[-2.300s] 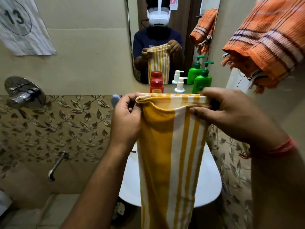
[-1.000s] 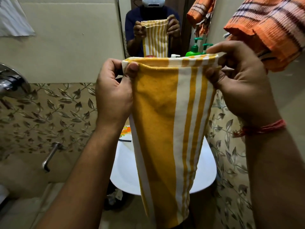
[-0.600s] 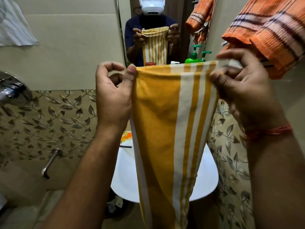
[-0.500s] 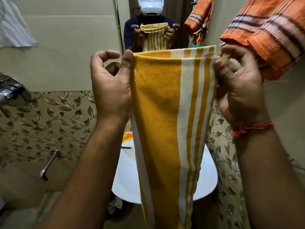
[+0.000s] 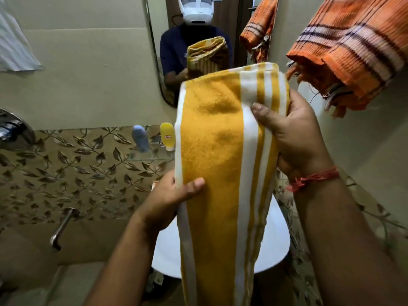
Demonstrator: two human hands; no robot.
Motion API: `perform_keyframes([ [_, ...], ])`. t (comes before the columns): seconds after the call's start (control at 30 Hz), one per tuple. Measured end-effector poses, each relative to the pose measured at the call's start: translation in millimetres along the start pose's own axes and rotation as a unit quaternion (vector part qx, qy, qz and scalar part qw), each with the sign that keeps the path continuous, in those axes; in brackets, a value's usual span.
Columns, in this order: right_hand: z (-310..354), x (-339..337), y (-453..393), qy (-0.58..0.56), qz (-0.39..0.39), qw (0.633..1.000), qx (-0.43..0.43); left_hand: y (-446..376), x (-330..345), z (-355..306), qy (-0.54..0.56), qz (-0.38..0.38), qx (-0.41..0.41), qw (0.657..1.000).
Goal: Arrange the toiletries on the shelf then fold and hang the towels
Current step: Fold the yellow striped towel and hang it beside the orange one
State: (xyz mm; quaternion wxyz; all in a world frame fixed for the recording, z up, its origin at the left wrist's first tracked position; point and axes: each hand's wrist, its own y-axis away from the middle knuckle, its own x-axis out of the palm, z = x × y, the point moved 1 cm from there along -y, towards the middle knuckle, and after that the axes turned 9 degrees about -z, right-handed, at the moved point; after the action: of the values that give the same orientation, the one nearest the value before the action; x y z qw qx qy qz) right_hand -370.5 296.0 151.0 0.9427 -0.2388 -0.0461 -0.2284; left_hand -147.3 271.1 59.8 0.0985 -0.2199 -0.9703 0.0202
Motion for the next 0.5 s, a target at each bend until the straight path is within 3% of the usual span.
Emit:
perform_keyframes([
  [0.13,-25.6,-24.5,-1.2,-0.057,0.079,0.994,0.052,-9.9,14.0,-10.9,0.009,-0.085,0.045,0.995],
  [0.27,-72.6,-49.4,51.3,-0.093,0.183,0.953,0.223,-23.7,29.9,-34.2,0.013,-0.135,0.096,0.986],
  [0.37,-86.5,-36.5,66.9,-0.098,0.115,0.960,0.236,-26.4,25.3,-29.0,0.026,-0.134,0.075,0.988],
  [0.5,-74.8,-27.1,56.6,-0.106,0.080,0.959,0.249,-4.9,5.3,4.9,0.026,-0.060,-0.057,0.996],
])
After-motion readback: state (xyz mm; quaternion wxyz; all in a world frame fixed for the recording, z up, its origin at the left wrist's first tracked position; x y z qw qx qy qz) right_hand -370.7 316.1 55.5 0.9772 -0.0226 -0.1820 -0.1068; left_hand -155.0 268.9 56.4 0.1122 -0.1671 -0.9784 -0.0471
